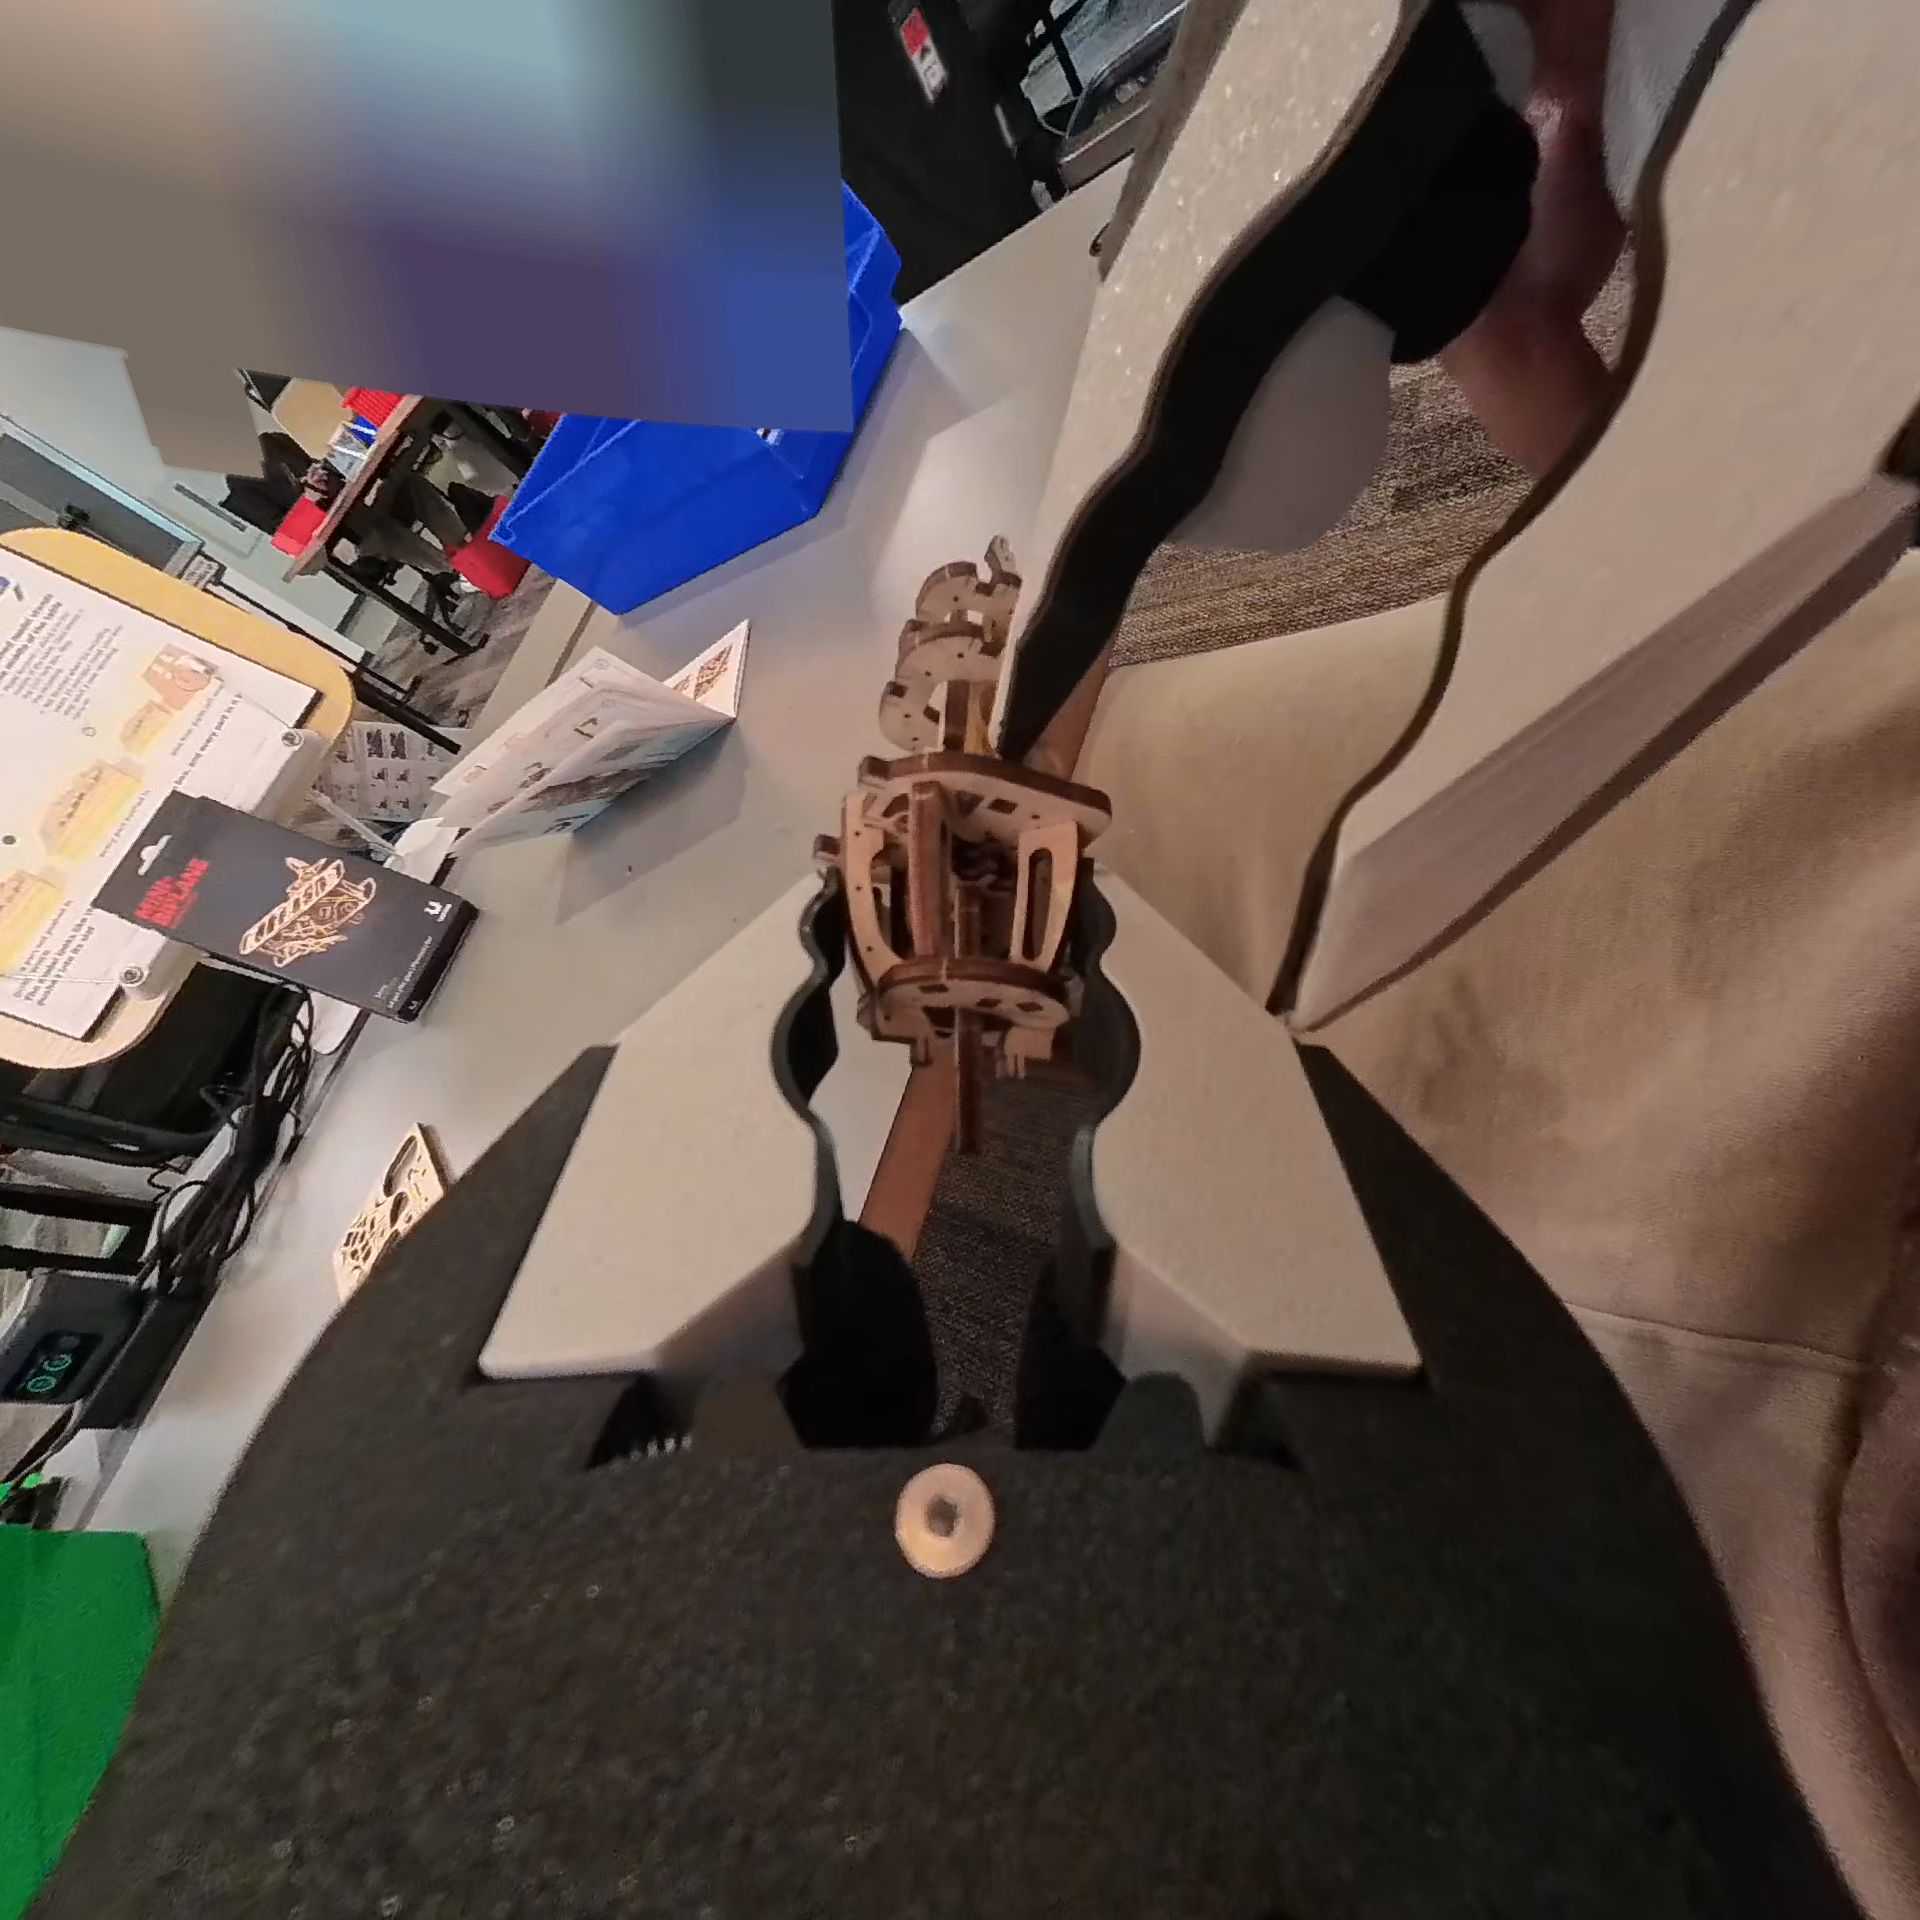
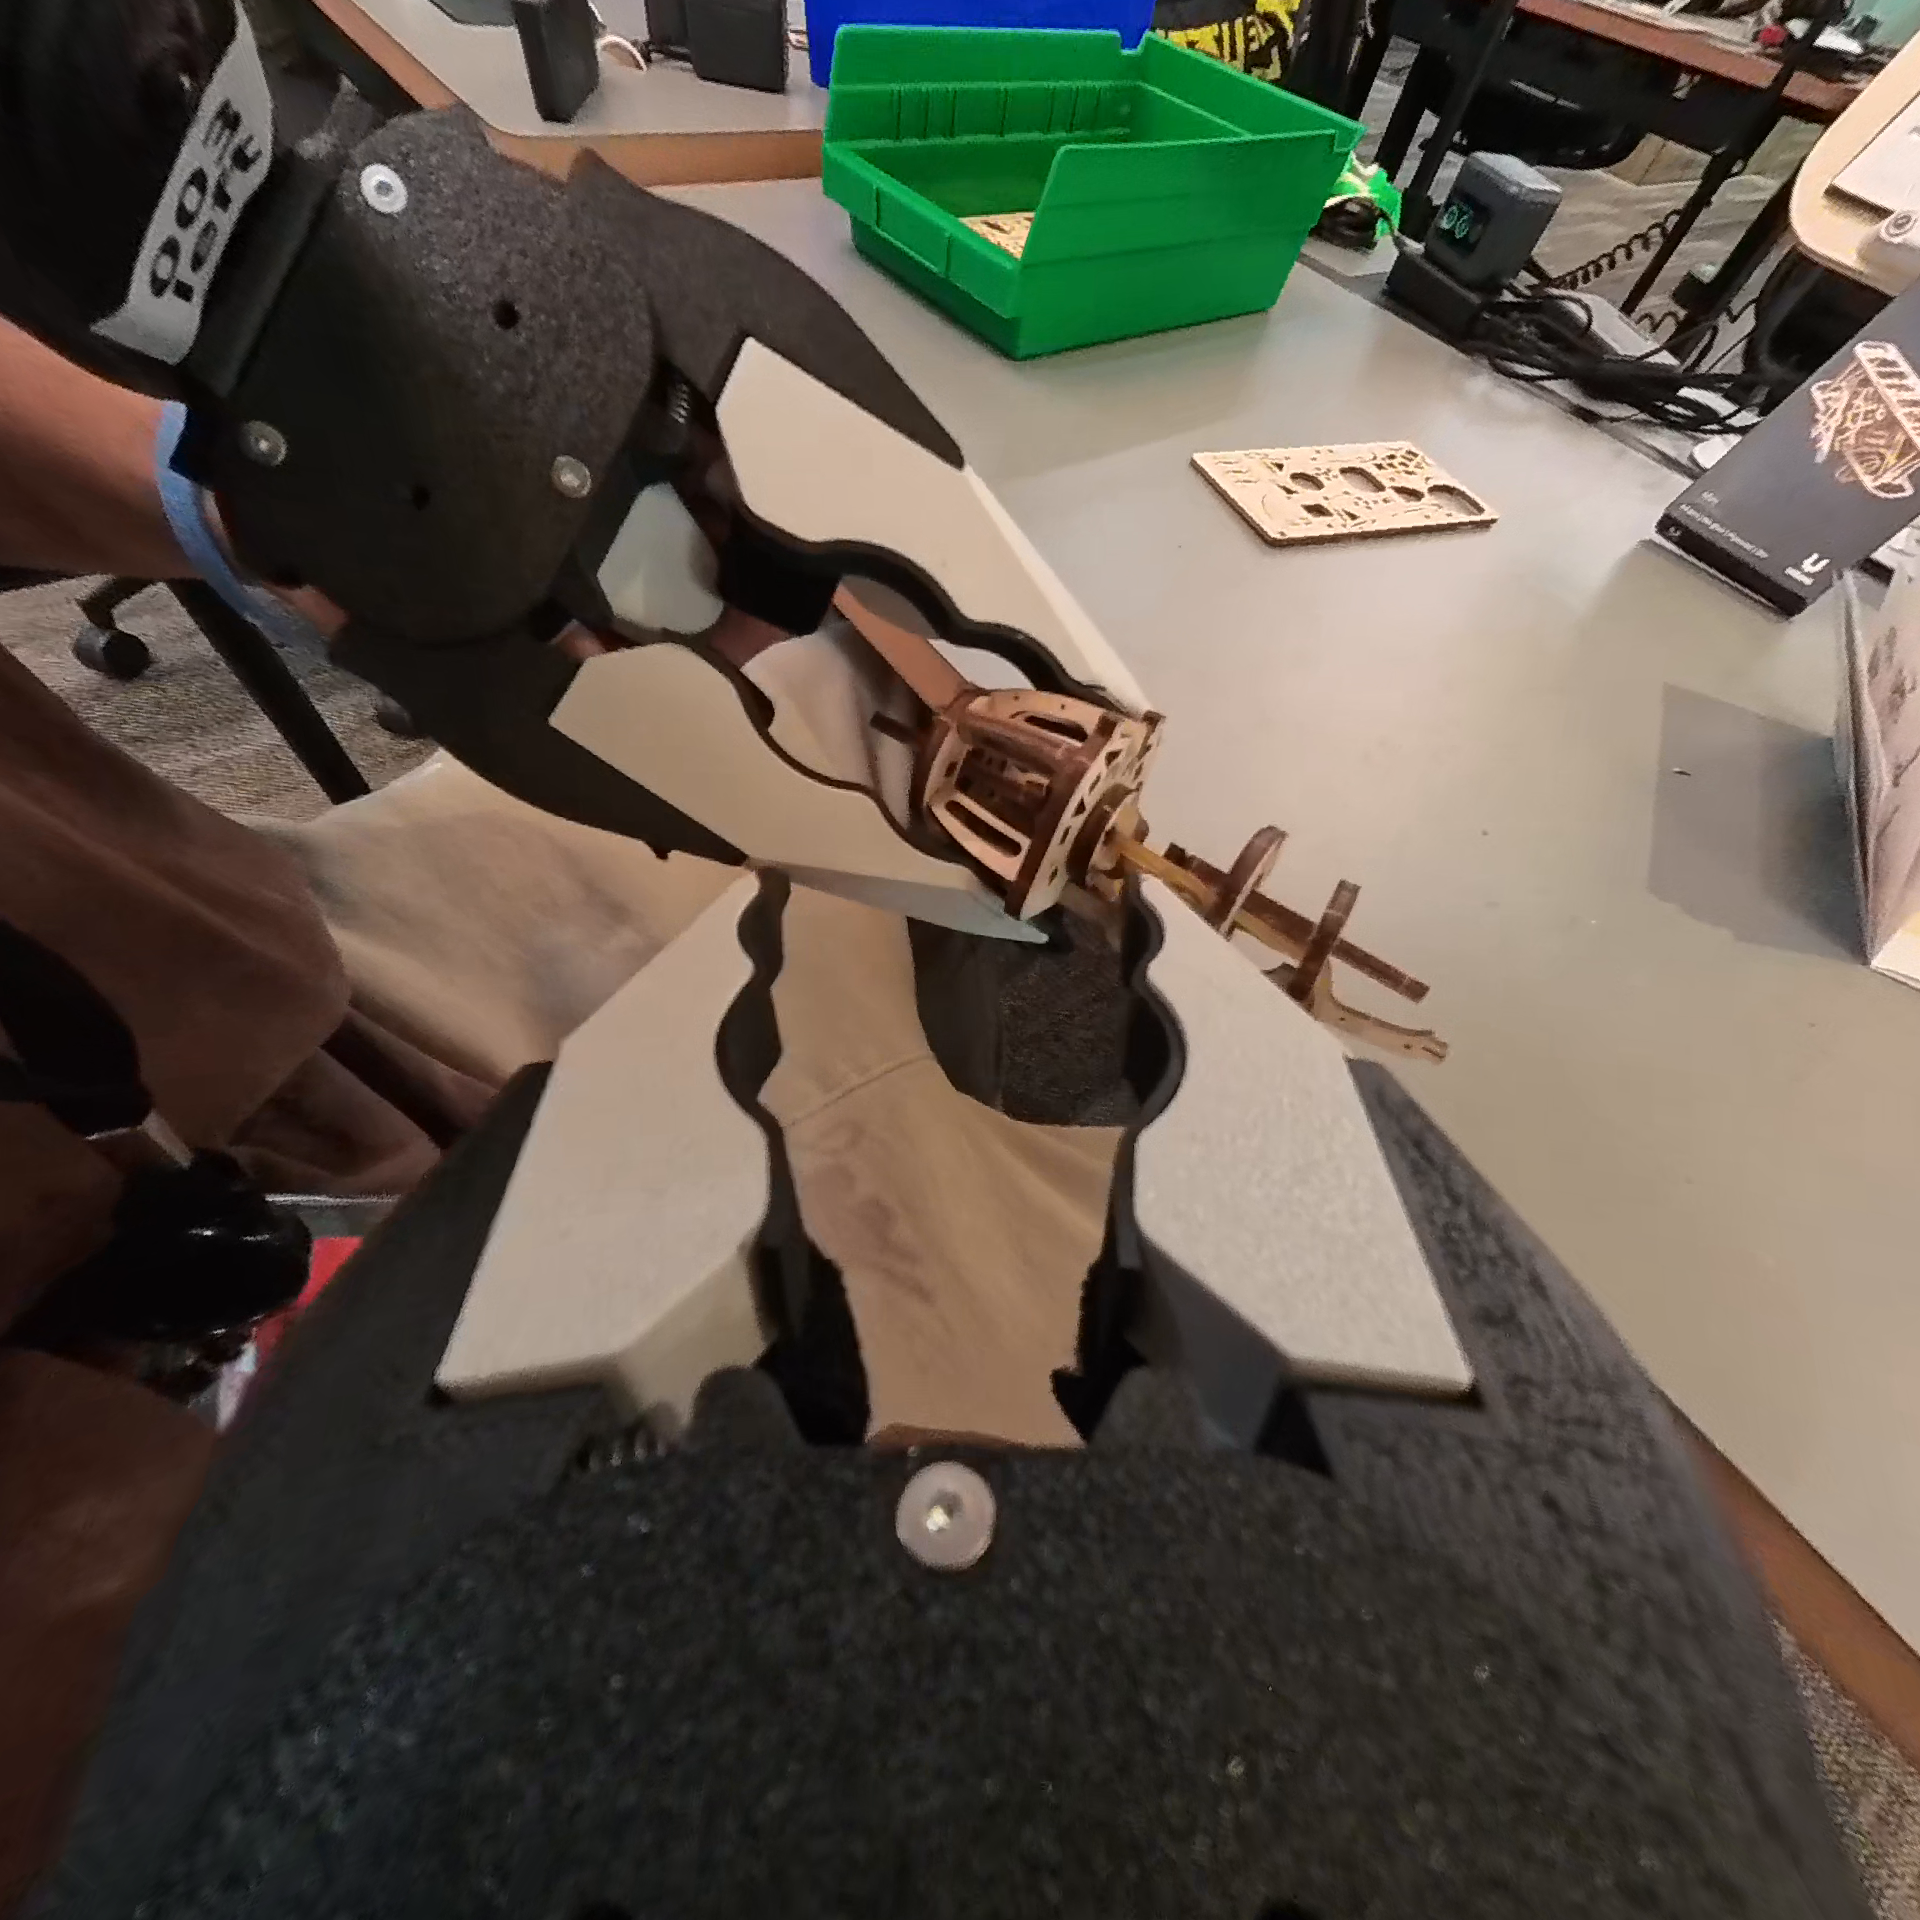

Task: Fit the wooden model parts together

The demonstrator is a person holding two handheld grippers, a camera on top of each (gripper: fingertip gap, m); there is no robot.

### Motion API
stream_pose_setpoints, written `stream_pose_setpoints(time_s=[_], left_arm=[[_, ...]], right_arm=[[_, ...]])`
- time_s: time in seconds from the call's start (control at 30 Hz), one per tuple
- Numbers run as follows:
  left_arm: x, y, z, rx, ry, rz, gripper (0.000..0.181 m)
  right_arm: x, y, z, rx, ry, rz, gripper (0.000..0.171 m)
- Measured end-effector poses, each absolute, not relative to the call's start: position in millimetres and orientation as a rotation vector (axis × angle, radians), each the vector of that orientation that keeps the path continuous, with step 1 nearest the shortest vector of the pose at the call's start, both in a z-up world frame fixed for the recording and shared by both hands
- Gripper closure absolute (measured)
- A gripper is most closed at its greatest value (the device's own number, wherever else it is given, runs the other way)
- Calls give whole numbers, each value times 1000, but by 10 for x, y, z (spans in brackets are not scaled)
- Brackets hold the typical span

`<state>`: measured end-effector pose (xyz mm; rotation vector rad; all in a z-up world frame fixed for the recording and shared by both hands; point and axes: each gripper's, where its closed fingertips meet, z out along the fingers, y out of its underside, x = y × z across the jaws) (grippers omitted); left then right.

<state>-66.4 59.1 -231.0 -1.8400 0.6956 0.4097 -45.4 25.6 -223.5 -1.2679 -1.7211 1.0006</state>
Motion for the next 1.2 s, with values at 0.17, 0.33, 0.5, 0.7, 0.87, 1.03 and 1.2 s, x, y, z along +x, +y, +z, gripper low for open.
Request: stream_pose_setpoints(time_s=[0.17,0.33,0.5,0.7,0.87,1.03,1.2], left_arm=[[-667,591,-2302,-1857,650,337,140],[-612,579,-2323,-1865,646,257,141],[-561,556,-2340,-1878,643,155,141],[-485,515,-2434,-1921,672,52,141],[-450,492,-2547,-1968,695,25,140],[-401,480,-2532,-1972,653,-85,141],[-419,484,-2514,-1969,630,-104,141]], right_arm=[[-436,260,-2206,-1263,-1701,1008,103],[-428,253,-2237,-1194,-1736,953,105],[-377,269,-2299,-1116,-1832,796,110],[-282,333,-2453,-973,-2008,521,117],[-218,339,-2594,-941,-2132,416,115],[-248,365,-2643,-896,-2169,344,114],[-277,368,-2612,-897,-2156,378,114]])
